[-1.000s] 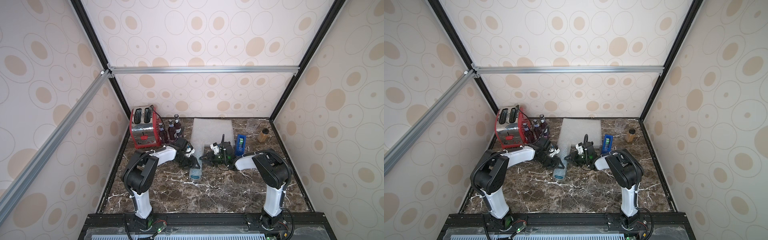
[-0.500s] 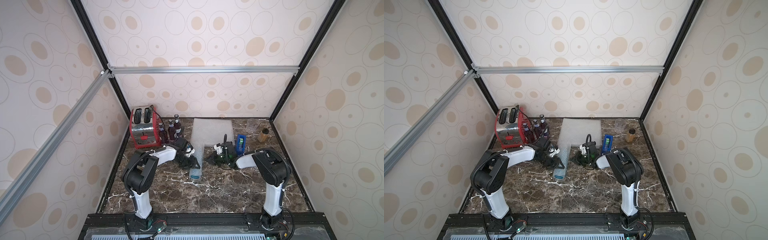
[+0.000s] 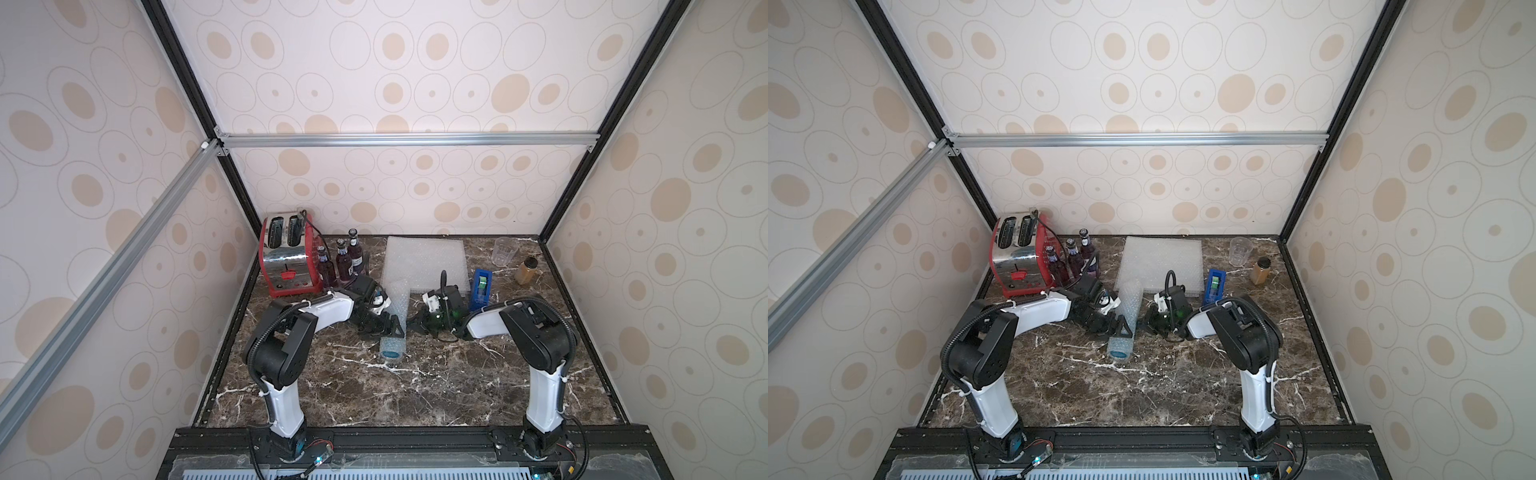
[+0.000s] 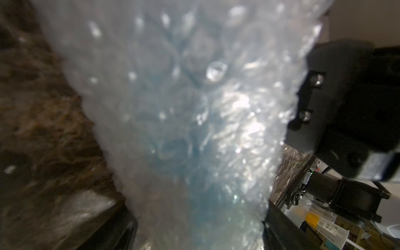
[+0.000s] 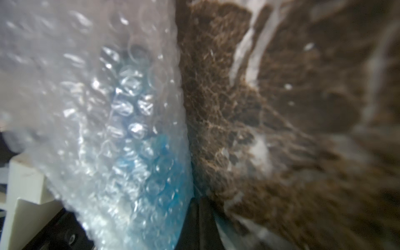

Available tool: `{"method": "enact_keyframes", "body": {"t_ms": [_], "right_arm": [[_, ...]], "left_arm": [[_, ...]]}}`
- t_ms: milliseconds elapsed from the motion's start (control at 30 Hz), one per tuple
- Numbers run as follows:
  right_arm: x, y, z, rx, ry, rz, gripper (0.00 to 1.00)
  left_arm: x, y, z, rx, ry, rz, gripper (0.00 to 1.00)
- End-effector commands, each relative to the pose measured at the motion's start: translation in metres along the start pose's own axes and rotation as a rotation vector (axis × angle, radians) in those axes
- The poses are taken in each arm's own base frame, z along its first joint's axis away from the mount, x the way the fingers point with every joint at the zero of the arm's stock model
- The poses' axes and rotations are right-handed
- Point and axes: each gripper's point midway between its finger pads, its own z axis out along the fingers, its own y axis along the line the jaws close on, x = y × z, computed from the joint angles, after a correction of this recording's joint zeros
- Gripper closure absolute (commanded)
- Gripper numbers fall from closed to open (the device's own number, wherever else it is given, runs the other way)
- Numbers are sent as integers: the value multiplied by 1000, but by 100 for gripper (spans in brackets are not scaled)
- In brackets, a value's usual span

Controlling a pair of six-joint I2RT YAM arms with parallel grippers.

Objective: Wrap wine bottles in bubble wrap
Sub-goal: Stick the tape on the bubble wrap, then pick up the bubble wrap from the center of the board.

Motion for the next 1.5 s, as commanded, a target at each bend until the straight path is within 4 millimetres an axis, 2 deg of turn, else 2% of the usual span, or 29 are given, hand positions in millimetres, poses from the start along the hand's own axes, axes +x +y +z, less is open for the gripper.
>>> {"method": "enact_keyframes", "body": {"t_ms": [0,33,167,300,400,500,667,767,967,1067,1267,1467], "right_arm": [[1,-1,-33,88,-38,-52,95],[2,0,-41,112,-45,-74,93],[9,-1,-66,181,-63,-115,90],[12,6,-88,218,-95,-157,78],[13,8,-102,250,-118,-176,71],[14,13,-111,258,-127,-199,67],[16,11,-120,294,-133,-212,63],[16,12,-122,292,-139,-223,62],[15,18,-130,299,-154,-243,62],[11,21,-134,314,-168,-257,62],[5,30,-139,325,-176,-289,62],[-5,39,-146,360,-194,-334,62]], "left_arm": [[0,9,-10,-83,0,-26,4],[-2,8,-11,-82,-5,-31,1],[-12,17,-8,-149,17,-43,1],[-19,17,4,-136,44,-63,1],[-16,15,8,-158,92,-49,1],[-18,13,11,-157,97,-43,1],[-12,21,21,-240,134,-7,1],[-6,32,27,-294,161,-13,10],[9,41,21,-347,174,14,51],[17,47,16,-381,190,43,59],[25,41,-16,-409,127,166,71],[29,26,-71,-413,24,377,83]]}}
